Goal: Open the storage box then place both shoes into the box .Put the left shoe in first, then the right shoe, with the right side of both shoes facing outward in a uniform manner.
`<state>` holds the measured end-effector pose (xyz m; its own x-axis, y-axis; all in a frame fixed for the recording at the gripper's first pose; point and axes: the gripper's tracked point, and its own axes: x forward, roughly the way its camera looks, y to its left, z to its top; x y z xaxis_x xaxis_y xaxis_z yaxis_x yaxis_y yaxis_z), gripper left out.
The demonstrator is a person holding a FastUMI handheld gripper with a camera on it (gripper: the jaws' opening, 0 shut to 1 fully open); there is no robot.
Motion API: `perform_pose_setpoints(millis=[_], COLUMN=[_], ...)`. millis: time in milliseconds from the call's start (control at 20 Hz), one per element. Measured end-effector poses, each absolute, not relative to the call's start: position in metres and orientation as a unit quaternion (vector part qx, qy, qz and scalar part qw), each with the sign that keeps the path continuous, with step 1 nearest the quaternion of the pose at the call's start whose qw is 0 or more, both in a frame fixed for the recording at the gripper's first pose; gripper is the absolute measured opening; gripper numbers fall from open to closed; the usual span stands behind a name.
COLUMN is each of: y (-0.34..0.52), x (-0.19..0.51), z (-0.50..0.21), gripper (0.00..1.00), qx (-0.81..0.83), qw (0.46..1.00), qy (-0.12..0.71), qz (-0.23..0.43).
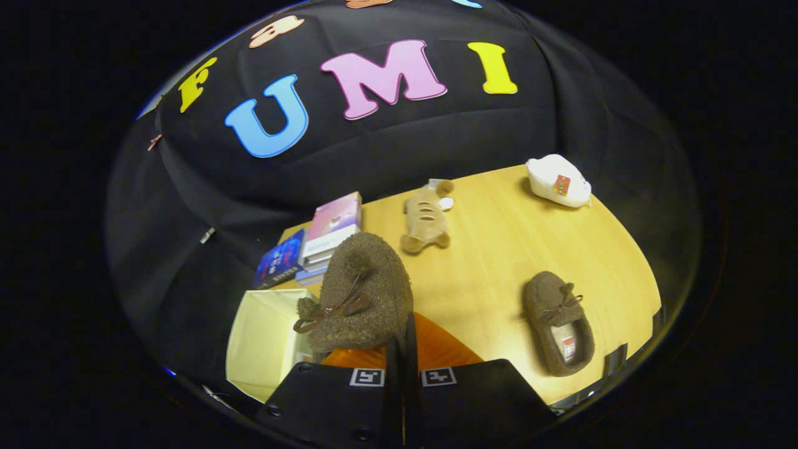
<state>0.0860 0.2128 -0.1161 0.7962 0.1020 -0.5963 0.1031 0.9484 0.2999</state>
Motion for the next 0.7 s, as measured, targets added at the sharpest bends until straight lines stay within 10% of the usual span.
perform_pose_setpoints(millis=[700], y=[0.402], x=[0.108], z=[-0.125], gripper=[0.07], qx=[0.194], qw=[0.905], qy=[0.364], qz=[0.098])
